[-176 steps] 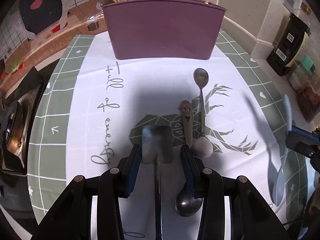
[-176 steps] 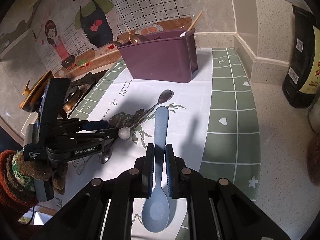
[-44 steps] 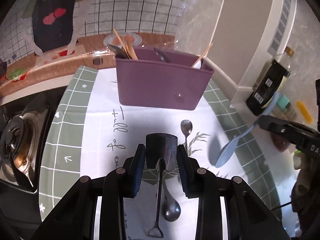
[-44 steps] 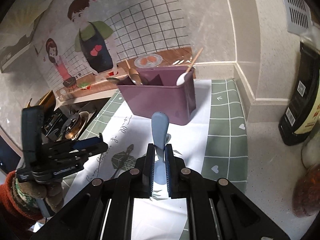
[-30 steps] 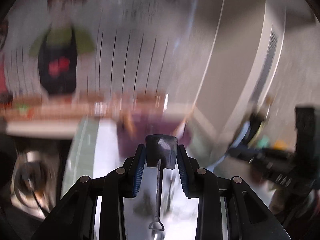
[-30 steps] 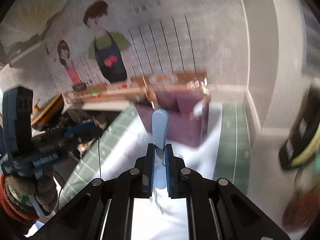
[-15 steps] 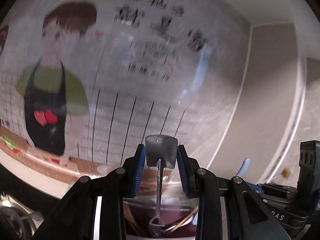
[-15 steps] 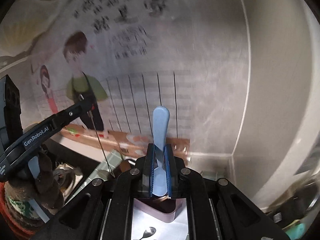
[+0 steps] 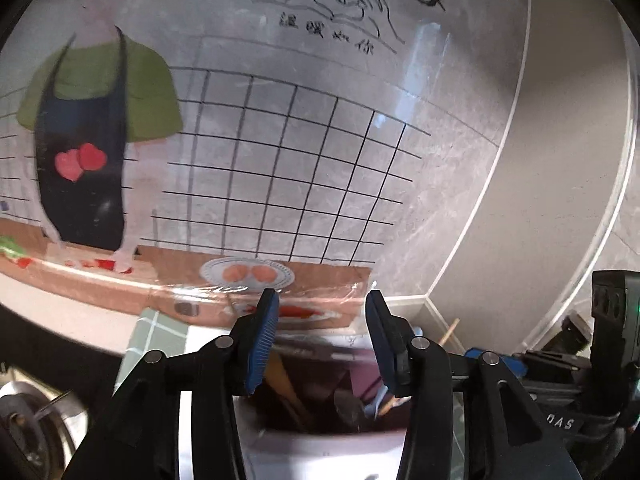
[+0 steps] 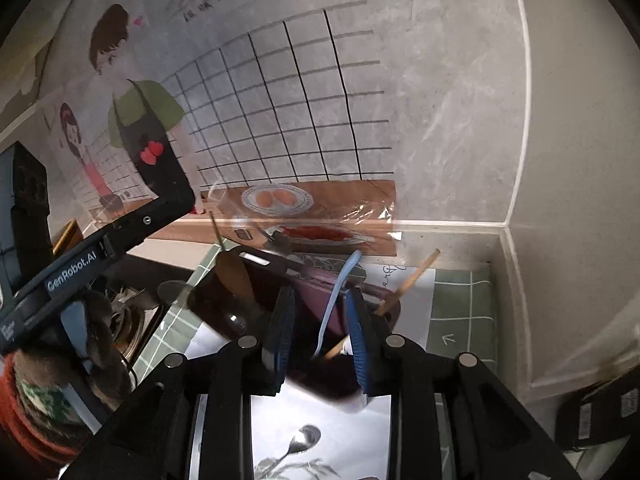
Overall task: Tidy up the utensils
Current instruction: 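Lift the blue spoon and black spatula and release both into the purple holder, then grasp the silver spoon with the white knob using the right tool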
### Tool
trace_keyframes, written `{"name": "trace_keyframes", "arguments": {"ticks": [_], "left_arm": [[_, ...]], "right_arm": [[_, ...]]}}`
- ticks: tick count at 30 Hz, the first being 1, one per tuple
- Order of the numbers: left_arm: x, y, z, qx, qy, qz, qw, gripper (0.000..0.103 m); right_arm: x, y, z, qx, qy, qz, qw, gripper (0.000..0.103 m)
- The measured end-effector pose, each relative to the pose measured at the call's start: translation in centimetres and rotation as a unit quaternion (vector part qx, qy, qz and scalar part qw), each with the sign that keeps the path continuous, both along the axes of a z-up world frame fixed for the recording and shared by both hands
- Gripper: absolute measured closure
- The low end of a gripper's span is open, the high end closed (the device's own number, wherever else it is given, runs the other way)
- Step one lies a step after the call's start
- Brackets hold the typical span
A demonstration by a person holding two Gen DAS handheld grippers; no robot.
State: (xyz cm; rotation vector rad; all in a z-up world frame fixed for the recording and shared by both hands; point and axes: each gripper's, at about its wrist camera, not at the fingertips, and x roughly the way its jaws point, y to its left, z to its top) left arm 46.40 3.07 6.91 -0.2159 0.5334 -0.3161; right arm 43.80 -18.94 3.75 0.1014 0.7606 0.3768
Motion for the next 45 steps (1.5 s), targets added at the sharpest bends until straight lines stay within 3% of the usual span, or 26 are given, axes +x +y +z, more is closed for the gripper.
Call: {"name": "trace_keyframes", "arguments": {"ticks": [5,11,17,21,25,36,45], "left_arm": [[-4.9,3.0,0.7,-0.003,0.006,0.031,0.9995,0.049],[-9.6,7.1,-1.8,-0.021,0.066,0.082,0.9943,0.048],[-13.6,7.2,-5.5,-0.005,0.115,0.083,0.9898,0.048],[-15.7,6.8,-7.7,0.019,0.142,0.083,0.9862,0.047],[-17.9,7.0,-9.3,0.037,0.157,0.09,0.9828,0.045],[-20.8,7.4,-10.7,0.071,0.175,0.112,0.9757,0.043],[-20.8,6.9,-10.3,0.072,0.179,0.102,0.976,0.043]], "right_arm": [[-3.5,-1.0,0.4,-0.01,-0.002,-0.001,1.0,0.075],[-7.2,-1.1,-1.3,-0.02,0.027,0.014,0.999,0.073],[-9.8,0.7,-4.8,-0.052,0.078,0.041,0.995,0.073],[-11.4,2.7,-8.2,-0.061,0.136,0.079,0.986,0.073],[-13.1,4.9,-10.8,-0.066,0.166,0.113,0.977,0.073],[-13.2,10.7,-13.1,-0.121,0.157,0.081,0.977,0.074],[-12.6,10.8,-13.6,-0.15,0.152,0.084,0.973,0.082]]}}
